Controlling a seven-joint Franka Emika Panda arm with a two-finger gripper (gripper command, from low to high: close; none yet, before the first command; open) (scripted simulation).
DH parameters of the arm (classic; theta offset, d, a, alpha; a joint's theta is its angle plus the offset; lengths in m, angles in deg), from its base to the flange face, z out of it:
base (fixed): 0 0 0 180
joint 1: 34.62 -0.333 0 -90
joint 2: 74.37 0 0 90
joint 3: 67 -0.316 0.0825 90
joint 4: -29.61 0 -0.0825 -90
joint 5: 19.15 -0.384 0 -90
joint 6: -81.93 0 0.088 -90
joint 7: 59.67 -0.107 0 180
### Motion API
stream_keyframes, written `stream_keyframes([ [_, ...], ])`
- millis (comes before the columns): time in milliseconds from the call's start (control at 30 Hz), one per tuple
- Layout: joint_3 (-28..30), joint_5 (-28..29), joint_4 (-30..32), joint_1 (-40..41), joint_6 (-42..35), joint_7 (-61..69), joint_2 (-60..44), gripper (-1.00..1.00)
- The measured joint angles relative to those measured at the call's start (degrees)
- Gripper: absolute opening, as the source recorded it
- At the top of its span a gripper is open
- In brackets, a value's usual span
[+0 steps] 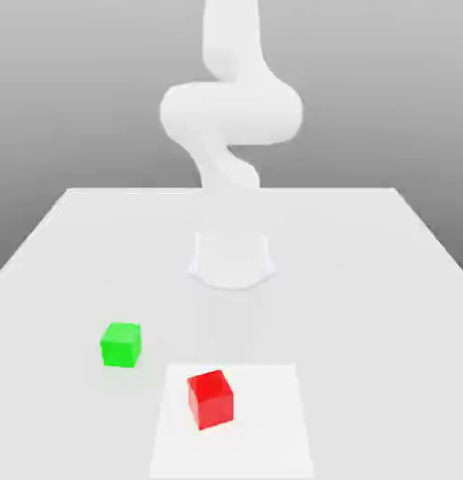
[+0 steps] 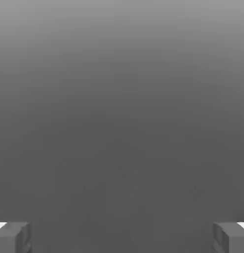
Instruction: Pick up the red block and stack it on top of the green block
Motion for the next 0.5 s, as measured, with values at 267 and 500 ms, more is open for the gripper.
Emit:
stream_keyframes([
  [267,2.4,2.2,8.7,-0.8,9.6,7.8,-17.1,0.00],
  [500,4.9,1.8,16.1,-1.6,17.7,16.2,-31.7,0.00],
])
